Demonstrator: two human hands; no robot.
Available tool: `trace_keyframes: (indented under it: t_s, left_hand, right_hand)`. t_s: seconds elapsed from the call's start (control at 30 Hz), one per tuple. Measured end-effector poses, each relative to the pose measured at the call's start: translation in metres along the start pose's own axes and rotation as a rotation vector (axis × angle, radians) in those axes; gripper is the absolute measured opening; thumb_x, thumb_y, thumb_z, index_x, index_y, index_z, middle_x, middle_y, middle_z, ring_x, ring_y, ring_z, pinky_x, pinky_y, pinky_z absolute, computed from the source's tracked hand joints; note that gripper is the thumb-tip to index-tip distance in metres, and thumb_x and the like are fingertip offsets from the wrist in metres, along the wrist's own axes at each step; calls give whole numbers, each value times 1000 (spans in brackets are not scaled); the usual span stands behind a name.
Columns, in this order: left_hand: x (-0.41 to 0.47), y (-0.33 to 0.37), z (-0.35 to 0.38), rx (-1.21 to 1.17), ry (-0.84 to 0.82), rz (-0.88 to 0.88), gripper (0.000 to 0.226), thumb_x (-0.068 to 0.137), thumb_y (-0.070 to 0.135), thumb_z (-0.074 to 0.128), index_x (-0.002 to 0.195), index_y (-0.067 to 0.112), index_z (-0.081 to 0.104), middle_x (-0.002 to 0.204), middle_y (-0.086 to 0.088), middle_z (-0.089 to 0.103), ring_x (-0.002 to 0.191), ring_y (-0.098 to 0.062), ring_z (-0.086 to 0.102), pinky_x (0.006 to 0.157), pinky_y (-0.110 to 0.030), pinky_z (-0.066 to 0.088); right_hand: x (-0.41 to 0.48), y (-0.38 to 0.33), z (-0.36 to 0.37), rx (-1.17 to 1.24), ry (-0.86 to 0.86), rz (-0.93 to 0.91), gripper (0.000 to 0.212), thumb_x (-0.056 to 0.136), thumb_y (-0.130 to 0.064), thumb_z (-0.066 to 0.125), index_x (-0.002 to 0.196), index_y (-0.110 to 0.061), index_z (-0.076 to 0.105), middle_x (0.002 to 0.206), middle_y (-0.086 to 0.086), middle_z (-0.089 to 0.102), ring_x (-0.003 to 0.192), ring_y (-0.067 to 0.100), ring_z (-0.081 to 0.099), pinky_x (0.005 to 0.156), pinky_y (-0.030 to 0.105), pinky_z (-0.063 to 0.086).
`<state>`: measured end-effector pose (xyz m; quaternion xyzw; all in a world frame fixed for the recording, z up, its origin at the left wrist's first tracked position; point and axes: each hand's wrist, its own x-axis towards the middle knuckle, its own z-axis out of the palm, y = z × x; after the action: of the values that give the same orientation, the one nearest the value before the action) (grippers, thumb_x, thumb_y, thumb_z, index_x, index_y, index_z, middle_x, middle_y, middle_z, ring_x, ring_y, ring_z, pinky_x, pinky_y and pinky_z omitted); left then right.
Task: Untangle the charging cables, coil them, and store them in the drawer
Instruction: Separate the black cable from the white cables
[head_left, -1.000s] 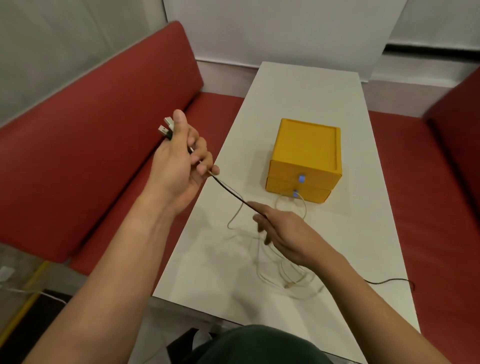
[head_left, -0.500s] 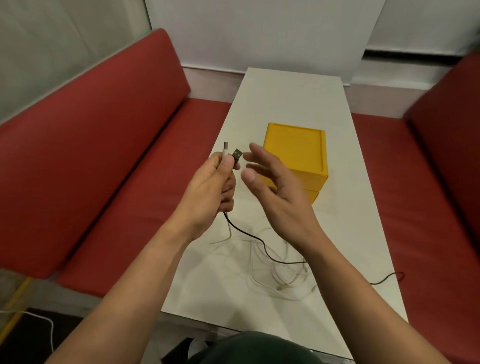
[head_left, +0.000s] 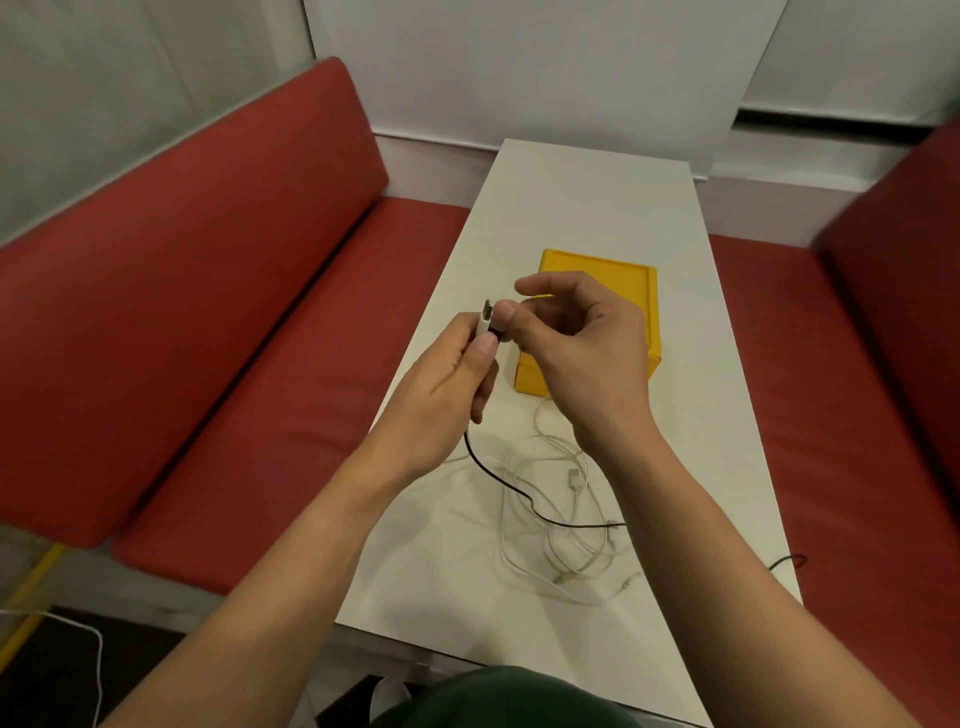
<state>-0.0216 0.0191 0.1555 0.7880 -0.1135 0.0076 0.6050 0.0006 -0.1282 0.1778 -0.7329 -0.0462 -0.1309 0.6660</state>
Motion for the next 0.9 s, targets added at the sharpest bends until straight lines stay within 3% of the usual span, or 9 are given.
trace_keyframes:
  t_s: [0.1, 0.2, 0.3, 0.37, 0.47, 0.57, 0.67, 0.77, 0.9]
  left_hand:
    - [3, 1, 1, 69, 11, 9, 23, 111, 29, 39, 105, 12, 52, 74, 6, 56, 71, -14, 56, 77, -51, 55]
    - [8, 3, -1, -89, 47, -2, 20, 110, 30, 41, 100, 15, 51, 72, 6, 47, 68, -15, 48, 72, -41, 54]
    - [14, 10, -5, -421, 134, -14, 19, 110, 29, 40, 97, 18, 49, 71, 2, 39, 61, -12, 39, 64, -32, 44]
    - [16, 16, -8, -502, 178, -28, 21, 112, 27, 36, 97, 17, 47, 68, 3, 39, 57, -11, 38, 58, -28, 37]
    - [17, 16, -12, -472, 234, -26, 23, 113, 29, 36, 98, 16, 48, 63, 6, 36, 53, -12, 35, 56, -27, 34]
    - [19, 11, -25, -602, 358, -71, 24, 113, 29, 37, 94, 18, 47, 62, 5, 28, 49, -11, 25, 50, -25, 36]
    - [24, 4, -48, -671, 486, -96, 27, 112, 33, 38, 91, 20, 48, 62, 4, 26, 50, -9, 22, 46, -23, 33]
    - [27, -7, -65, -772, 508, -135, 29, 112, 33, 39, 89, 18, 50, 60, 6, 29, 49, -8, 24, 44, -22, 28]
    - [25, -22, -66, -911, 483, -167, 31, 112, 30, 38, 88, 16, 53, 57, 7, 33, 48, -7, 27, 46, -22, 29]
  right_hand:
    - [1, -1, 5, 15, 46, 4, 16, 83, -17, 86, 93, -16, 73, 78, -3, 77, 74, 7, 75, 74, 27, 60]
    - [0, 3, 9, 128, 34, 70, 21, 87, -29, 83, 103, -18, 73, 94, -5, 78, 90, 8, 75, 88, 41, 62]
    - [-7, 17, 11, 172, -219, 118, 46, 95, -43, 69, 134, -23, 56, 110, -8, 74, 106, 9, 70, 101, 44, 56]
    - [-16, 26, 16, 189, -460, 131, 48, 101, -40, 59, 139, -14, 48, 95, -2, 70, 88, 19, 67, 95, 47, 58]
    - [-24, 32, 16, 168, -582, 170, 36, 106, -38, 52, 126, -8, 54, 72, 3, 52, 54, 16, 45, 64, 45, 57]
    - [-25, 40, -1, -53, -629, 163, 30, 108, -40, 50, 117, -17, 67, 62, -9, 43, 53, 13, 42, 53, 34, 48]
    - [-31, 47, -19, -222, -745, 174, 35, 108, -43, 46, 103, -20, 73, 70, -9, 51, 60, 13, 43, 54, 29, 41]
    - [-30, 51, -39, -405, -732, 106, 33, 109, -39, 46, 95, -21, 71, 69, -16, 57, 63, 3, 49, 60, 17, 41]
    - [-26, 56, -67, -574, -633, 74, 32, 107, -44, 46, 91, -29, 69, 80, -5, 66, 70, 8, 55, 67, 29, 44]
